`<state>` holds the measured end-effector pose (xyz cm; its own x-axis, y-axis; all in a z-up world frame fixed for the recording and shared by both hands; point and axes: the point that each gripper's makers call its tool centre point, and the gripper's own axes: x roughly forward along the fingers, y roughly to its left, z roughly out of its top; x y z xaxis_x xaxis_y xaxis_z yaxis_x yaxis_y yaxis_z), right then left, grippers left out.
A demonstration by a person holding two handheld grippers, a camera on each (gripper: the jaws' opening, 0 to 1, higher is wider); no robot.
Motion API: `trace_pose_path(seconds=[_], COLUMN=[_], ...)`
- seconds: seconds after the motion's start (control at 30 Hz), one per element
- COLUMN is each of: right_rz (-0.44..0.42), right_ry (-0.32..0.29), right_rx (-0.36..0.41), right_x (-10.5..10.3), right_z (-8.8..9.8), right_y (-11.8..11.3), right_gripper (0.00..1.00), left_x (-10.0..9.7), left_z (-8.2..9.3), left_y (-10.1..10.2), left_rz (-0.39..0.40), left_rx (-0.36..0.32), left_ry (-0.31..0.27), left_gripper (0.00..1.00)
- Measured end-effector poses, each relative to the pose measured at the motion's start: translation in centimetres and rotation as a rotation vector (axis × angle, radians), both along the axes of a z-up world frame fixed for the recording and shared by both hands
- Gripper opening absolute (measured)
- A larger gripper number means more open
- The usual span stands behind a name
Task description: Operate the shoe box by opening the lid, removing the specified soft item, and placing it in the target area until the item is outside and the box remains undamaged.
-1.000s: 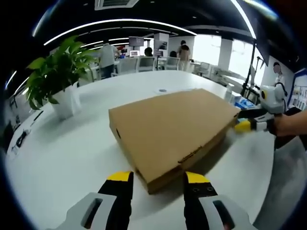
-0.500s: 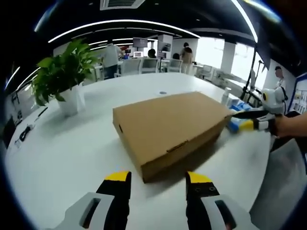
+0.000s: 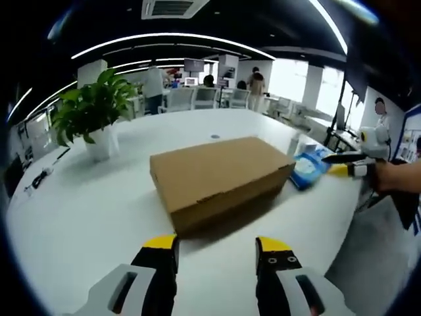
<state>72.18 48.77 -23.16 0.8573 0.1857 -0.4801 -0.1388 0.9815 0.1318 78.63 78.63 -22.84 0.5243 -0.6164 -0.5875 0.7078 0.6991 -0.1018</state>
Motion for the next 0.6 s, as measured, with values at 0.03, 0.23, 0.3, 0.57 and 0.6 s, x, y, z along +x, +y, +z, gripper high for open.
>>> trace_pose_path(seconds=[0.03,0.23,0.3,0.57,0.6], right_rz=[-0.004,-0.032,-0.042,-0.070,-0.081], right_ry=[-0.002,0.003,0.009,0.014,0.017], right_rx=[-0.001,-0.001,-0.002,-0.011,-0.016], right_x=[-0.3,-2.9,-3.6,-6.5,-7.1], right_z=[0.2,0.7,0.7,2.1,2.2], right_y=[-0.2,-1.0,-1.5,-2.9,-3.3], right_gripper=[0.62,0.63,0.64,0.68,0.69], left_x=[-0.5,-2.9,-3.8,-5.6,-6.2], left_z=[0.2,0.8,1.3,2.6,2.8], left_y=[0.0,-0.2,-0.3,-0.1,-0.3], left_rz=[-0.001,0.009,0.017,0.033,0.034], left_rx=[-0.002,-0.013,-0.022,-0.042,-0.045], left_ry=[0.005,0.024,0.028,0.024,0.028], left_gripper=[0.47,0.49,0.50,0.50,0.50])
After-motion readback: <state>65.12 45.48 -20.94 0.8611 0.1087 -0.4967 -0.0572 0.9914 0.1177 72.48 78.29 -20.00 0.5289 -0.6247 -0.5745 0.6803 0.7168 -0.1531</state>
